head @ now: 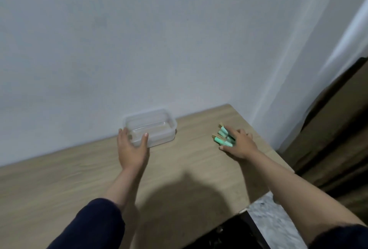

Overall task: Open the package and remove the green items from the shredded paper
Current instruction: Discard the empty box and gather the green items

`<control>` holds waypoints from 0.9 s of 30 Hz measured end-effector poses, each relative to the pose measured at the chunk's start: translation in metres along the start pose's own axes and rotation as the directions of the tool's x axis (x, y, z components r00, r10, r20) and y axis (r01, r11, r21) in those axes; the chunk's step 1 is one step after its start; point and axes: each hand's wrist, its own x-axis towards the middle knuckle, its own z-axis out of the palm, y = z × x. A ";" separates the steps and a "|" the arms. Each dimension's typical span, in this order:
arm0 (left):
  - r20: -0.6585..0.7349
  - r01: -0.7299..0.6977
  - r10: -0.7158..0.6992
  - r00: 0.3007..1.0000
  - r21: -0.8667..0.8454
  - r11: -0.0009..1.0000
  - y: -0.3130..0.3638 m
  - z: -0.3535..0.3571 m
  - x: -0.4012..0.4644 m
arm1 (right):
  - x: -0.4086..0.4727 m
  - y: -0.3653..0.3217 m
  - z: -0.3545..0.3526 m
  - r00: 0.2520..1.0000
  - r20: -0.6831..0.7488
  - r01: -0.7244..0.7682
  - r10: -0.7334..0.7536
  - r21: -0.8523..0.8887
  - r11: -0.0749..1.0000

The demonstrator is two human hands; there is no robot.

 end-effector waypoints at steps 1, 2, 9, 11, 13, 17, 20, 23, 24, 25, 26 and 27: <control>-0.021 0.003 -0.003 1.000 -0.017 1.000 -0.003 0.002 0.000 | -0.001 -0.002 0.003 1.000 -0.029 -0.002 0.002 0.016 1.000; -0.034 0.005 -0.007 0.999 -0.037 0.999 -0.004 0.004 -0.001 | -0.003 -0.006 0.006 0.998 -0.062 -0.004 0.007 0.043 0.999; -0.046 0.006 -0.011 0.999 -0.118 0.993 -0.011 0.009 0.001 | -0.011 -0.024 0.023 0.993 -0.115 0.011 -0.006 0.045 0.999; -0.038 0.003 -0.008 0.999 -0.121 0.993 -0.013 0.008 0.001 | -0.010 -0.028 0.021 0.997 -0.079 0.007 0.000 0.093 0.996; -0.024 0.008 -0.011 1.000 -0.140 0.990 -0.015 0.008 0.001 | -0.012 -0.034 0.021 0.999 -0.043 0.008 -0.003 0.120 0.993; 0.015 0.036 -0.035 0.999 -0.164 0.986 -0.015 0.005 0.003 | -0.022 -0.049 0.024 0.999 -0.037 0.042 -0.035 0.191 0.981; 0.059 0.050 -0.040 0.997 -0.177 0.983 -0.017 -0.002 0.005 | -0.026 -0.073 0.018 0.990 -0.098 0.130 -0.101 0.361 0.923; 0.098 0.062 -0.046 0.994 -0.177 0.982 -0.021 -0.009 0.008 | -0.024 -0.118 0.001 0.957 -0.168 0.287 -0.235 0.460 0.840; 0.102 0.068 -0.051 0.993 -0.173 0.982 -0.022 -0.011 0.010 | -0.021 -0.135 -0.006 0.938 -0.173 0.346 -0.300 0.460 0.818; 0.103 0.073 -0.055 0.993 -0.175 0.982 -0.022 -0.014 0.012 | -0.017 -0.154 -0.012 0.915 -0.163 0.401 -0.368 0.446 0.800; 0.105 0.073 -0.054 0.993 -0.177 0.982 -0.023 -0.015 0.013 | -0.012 -0.172 -0.016 0.894 -0.133 0.442 -0.427 0.419 0.793; 0.110 0.069 -0.050 0.993 -0.177 0.982 -0.023 -0.016 0.015 | -0.006 -0.190 -0.019 0.876 -0.087 0.470 -0.475 0.381 0.797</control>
